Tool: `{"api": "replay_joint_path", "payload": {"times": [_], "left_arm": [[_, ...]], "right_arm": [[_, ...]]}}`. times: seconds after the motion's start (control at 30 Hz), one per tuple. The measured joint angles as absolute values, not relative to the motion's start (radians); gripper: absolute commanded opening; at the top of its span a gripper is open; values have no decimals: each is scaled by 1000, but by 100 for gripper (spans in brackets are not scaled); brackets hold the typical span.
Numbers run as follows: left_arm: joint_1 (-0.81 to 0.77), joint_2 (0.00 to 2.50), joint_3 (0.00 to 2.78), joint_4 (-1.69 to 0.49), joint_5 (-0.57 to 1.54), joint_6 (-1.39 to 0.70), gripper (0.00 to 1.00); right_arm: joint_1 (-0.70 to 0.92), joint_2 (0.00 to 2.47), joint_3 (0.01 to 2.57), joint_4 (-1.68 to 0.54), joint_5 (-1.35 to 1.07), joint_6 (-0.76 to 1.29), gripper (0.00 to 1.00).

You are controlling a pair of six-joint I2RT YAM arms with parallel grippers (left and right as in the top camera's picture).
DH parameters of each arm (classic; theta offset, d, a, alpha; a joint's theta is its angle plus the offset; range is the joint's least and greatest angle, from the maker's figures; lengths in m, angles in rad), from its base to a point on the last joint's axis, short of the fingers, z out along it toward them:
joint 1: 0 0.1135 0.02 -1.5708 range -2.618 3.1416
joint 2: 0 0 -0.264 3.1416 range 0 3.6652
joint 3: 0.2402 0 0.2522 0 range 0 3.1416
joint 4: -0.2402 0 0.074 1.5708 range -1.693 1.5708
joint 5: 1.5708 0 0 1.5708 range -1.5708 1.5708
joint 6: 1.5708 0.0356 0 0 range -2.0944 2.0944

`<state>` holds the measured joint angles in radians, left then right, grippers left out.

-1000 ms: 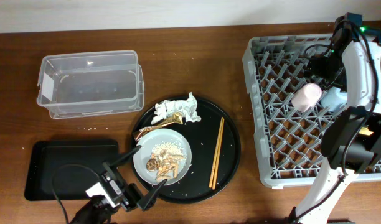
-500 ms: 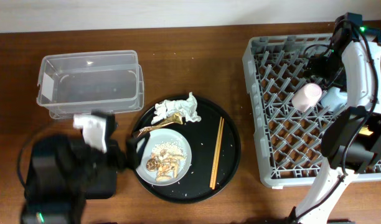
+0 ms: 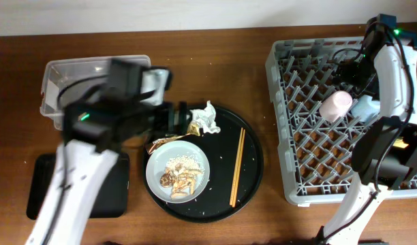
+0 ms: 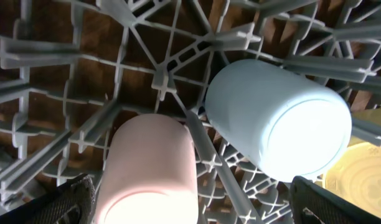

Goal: Sort waste into correct bins and load items into the dishwasher rack
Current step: 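Reach the left gripper to the round tray and grasp the white tissue, then lift the tissue with the left gripper and drop it into the clear bin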

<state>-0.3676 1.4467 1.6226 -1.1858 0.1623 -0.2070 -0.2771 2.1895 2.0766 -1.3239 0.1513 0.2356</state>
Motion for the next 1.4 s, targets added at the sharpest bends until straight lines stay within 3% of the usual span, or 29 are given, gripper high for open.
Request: {"api": "replay_joint_path", "payload": {"times": [0.17, 0.4, 0.5, 0.63, 1.17, 1.2, 1.27, 1.4], "left_arm": [[-498, 1613, 1760, -1131, -57, -267, 100], [-548, 1805, 1760, -997, -117, -289, 99], [-549, 1888, 1760, -981, -118, -293, 90], [-549, 1975, 1760, -955, -126, -300, 66], [-549, 2235, 1760, -862, -136, -372, 64], [-549, 2241, 1760, -862, -136, -372, 58], [-549, 2257, 1760, -863, -136, -379, 35], [-550, 2270, 1762, -865, -138, -384, 11]], "right_arm": [[-277, 2189, 2077, -1324, 151, 236, 98], [-277, 2189, 2077, -1324, 151, 236, 98], [-277, 2189, 2077, -1324, 151, 236, 98], [-277, 2189, 2077, -1324, 151, 236, 98], [-277, 2189, 2077, -1324, 151, 236, 98], [-277, 2189, 2077, -1324, 151, 236, 98], [-277, 2189, 2077, -1324, 151, 236, 98], [-277, 2189, 2077, -1324, 151, 236, 98]]}}
